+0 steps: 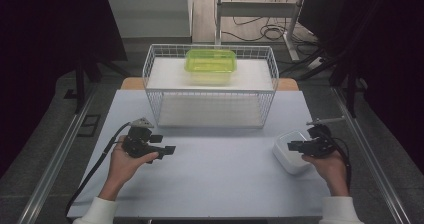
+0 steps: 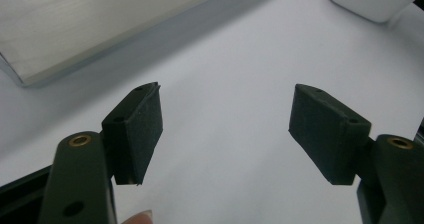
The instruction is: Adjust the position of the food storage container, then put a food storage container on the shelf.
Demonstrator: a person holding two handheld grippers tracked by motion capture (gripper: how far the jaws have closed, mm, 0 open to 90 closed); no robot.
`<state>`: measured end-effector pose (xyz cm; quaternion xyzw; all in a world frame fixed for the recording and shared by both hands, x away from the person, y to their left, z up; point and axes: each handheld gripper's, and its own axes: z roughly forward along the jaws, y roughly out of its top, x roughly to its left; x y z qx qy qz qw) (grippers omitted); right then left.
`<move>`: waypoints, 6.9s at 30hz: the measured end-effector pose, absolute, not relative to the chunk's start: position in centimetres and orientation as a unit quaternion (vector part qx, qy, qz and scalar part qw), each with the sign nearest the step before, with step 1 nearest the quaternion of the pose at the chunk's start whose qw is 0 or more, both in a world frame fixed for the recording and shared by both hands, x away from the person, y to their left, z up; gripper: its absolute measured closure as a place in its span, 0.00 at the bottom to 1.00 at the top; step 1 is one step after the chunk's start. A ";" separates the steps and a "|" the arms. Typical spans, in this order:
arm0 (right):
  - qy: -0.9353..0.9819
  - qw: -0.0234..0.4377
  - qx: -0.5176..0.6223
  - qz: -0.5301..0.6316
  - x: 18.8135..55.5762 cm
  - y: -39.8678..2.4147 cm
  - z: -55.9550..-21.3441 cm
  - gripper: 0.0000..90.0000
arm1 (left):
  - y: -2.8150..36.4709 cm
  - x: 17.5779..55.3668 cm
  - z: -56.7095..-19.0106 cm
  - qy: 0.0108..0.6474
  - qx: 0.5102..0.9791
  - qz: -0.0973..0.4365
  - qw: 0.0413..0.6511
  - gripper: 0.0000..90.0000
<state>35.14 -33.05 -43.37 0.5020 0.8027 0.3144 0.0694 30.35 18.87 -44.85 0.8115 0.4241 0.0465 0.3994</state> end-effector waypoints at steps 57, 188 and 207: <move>0.861 0.104 0.437 0.239 38.9 -27.9 -45.6 1.00 | 18.9 30.2 -45.5 0.423 0.810 0.034 0.406 0.33; 0.827 0.065 0.403 0.387 32.2 -21.6 -44.9 0.31 | 19.2 28.9 -45.0 0.449 0.771 -0.006 0.452 0.28; 0.802 0.020 0.432 0.412 32.4 -21.1 -45.4 0.26 | 17.7 29.4 -46.3 0.469 0.754 -0.046 0.457 0.26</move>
